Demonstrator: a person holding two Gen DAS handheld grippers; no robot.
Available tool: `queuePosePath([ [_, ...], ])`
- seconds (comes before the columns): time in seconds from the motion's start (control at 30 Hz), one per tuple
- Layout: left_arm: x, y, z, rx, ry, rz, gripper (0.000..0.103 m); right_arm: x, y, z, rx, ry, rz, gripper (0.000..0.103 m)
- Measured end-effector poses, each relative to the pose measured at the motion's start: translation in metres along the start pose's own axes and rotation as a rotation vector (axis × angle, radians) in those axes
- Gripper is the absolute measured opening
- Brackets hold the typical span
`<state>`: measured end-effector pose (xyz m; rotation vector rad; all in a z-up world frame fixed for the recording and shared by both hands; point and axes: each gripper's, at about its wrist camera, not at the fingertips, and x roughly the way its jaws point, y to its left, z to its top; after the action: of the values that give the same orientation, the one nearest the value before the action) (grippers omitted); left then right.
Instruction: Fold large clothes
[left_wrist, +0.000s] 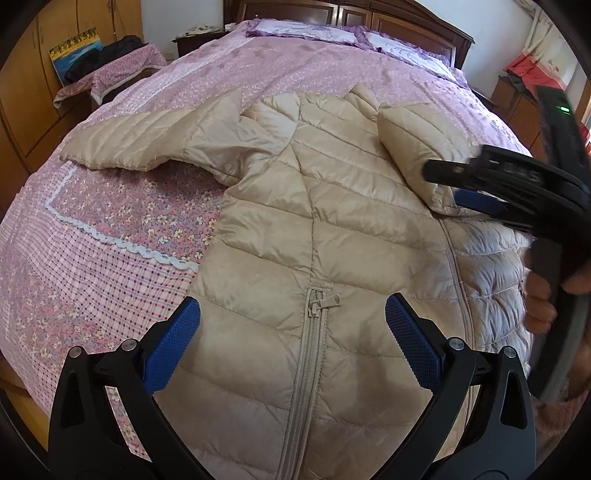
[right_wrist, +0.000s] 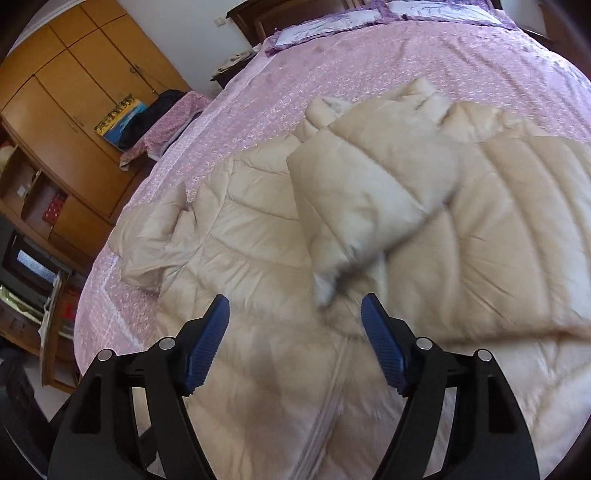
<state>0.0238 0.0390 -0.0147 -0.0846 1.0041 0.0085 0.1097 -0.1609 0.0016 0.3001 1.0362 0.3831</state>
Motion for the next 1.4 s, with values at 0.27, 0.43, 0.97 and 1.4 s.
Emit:
queuePosePath([
  [0.27,-0.005,-0.016,0.005,0.036,-0.014,-0.003,0.100,-0.064,-0.017,-0.019,0.062,-0.112,-0.018,0.085],
  [0.43,-0.009,-0.044,0.016,0.100,-0.021,-0.055,0.100,-0.091,-0.051,-0.029,0.128,-0.180,-0.132,0.085],
  [0.97,0.029,-0.149,0.089,0.207,-0.022,-0.196,0.100,-0.116,-0.147,-0.056,0.379,-0.221,-0.211,0.085],
  [1.4,0.090,-0.216,0.127,0.323,-0.107,0.022,0.096,-0.120,-0.170,-0.068,0.423,-0.240,-0.219,0.085],
])
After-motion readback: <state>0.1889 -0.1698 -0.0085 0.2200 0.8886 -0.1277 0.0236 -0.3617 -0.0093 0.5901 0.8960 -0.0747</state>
